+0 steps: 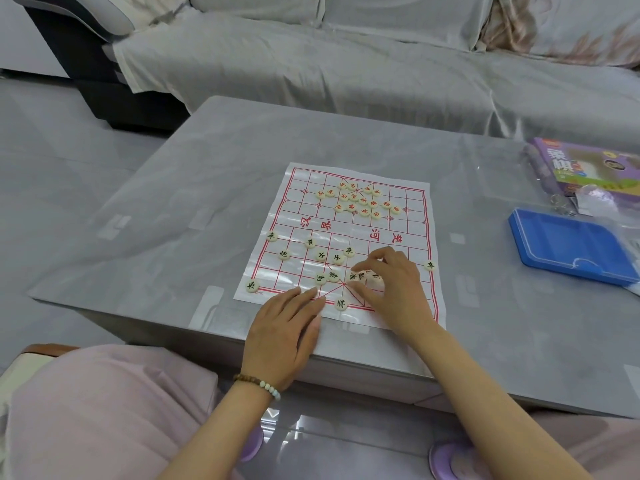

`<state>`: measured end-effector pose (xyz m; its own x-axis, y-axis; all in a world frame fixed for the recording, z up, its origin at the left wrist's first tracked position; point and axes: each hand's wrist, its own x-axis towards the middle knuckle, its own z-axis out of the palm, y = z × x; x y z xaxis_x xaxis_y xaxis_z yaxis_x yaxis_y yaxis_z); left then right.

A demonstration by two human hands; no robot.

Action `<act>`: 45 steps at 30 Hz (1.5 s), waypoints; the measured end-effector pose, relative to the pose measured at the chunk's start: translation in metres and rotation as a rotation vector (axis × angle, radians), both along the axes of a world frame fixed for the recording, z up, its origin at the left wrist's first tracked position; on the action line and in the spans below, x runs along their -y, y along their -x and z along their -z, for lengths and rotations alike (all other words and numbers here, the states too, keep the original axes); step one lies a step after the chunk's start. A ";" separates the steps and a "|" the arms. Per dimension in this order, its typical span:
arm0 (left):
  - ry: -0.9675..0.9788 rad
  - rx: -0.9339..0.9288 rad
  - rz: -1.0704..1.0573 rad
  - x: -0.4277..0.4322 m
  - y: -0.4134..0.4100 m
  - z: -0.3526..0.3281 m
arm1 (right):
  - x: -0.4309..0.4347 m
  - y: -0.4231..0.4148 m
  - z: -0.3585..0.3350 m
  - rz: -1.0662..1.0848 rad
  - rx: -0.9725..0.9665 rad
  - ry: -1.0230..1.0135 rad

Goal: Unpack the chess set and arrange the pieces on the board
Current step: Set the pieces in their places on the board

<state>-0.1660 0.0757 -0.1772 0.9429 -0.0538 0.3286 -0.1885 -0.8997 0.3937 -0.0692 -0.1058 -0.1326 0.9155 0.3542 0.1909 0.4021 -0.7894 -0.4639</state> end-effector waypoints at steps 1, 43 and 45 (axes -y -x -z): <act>0.018 0.012 0.023 0.001 0.000 -0.002 | 0.006 0.004 -0.002 0.025 0.005 -0.089; -0.153 -0.074 0.212 0.112 -0.022 -0.008 | 0.117 0.043 0.031 0.182 0.030 -0.198; -0.160 -0.075 0.209 0.112 -0.022 -0.008 | 0.116 0.043 0.030 0.205 0.023 -0.201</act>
<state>-0.1440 -0.0365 -0.1688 0.9271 -0.2958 0.2300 -0.3527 -0.8961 0.2693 -0.1123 -0.2220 -0.1622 0.9588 0.1153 0.2598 0.2558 -0.7484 -0.6120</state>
